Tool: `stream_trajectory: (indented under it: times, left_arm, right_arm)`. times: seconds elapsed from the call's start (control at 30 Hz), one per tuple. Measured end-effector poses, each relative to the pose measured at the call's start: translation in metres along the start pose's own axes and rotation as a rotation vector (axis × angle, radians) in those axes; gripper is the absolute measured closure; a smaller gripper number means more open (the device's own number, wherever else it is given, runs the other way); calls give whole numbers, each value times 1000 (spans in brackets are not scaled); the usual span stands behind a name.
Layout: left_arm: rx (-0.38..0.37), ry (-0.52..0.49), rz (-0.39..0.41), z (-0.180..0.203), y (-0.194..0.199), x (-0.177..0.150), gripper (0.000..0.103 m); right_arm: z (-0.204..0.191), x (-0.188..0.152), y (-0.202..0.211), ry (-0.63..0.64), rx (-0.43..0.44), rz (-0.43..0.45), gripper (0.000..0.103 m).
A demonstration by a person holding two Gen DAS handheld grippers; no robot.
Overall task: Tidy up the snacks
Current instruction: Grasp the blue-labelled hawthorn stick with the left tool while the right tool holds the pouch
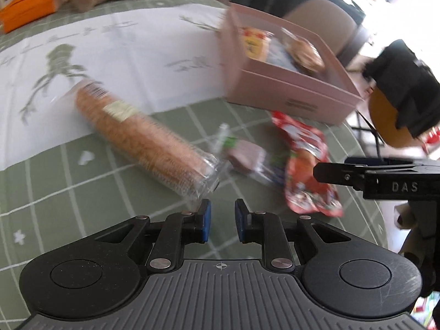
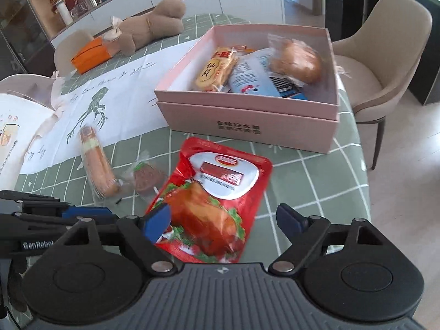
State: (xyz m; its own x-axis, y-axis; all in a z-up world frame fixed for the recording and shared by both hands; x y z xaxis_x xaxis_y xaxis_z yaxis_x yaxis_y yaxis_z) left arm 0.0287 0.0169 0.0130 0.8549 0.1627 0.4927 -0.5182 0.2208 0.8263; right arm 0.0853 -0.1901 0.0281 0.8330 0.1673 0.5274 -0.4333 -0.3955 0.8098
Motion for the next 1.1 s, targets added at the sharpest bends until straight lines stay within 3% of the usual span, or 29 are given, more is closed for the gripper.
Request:
stream_trajectory:
  times: [0.07,0.17,0.37,0.43,0.6,0.67,0.83,1.0,1.1]
  left_arm:
    - [11,27,10,-8,2,1,80]
    - [16,52,15,-17,4,1,80]
    - [7,68,14,-21,6,-5,79]
    - [0,68,15,-19,9,-7,79]
    - [-15,65,55,-16,20,-6,79]
    - [-12,73,84,-16,25,-4,79]
    - [-47,81,103,-10,29,11,79]
    - [-94,-1,65,27,9,28,78]
    - [-31,-24,10,39,-19,34,76]
  right_arm:
    - [5,6,-13,-84,15,-13,18]
    - [3,10,-25,-176,37,8,11]
    - [-27,13,-46,25,-123,19,6]
    - [-31,10,-47,76,-145,34,9]
    - [-24,0,-29,112,-121,38,35]
    - [-21,-8,-20,117,-125,43,40]
    - [-11,-36,-2,88,-151,93,41]
    - [-14,-53,4,120,-206,138,39]
    - [-10,-52,7,99,-215,135,39]
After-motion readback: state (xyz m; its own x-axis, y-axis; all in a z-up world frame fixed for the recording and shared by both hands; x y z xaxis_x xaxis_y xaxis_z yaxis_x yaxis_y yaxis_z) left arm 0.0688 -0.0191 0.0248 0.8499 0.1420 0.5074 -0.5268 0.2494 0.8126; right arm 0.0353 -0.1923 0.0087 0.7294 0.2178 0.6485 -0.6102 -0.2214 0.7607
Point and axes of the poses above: each gripper's, at about its wrist camera, not at the fingertips, and y roughly against the way its jaws point, z to its right, x to its top, the point moved 3 cm from there along -y, roughly the way its jaws point, and after that the axes turned 2 degrees about z, right-handed, at the moved point
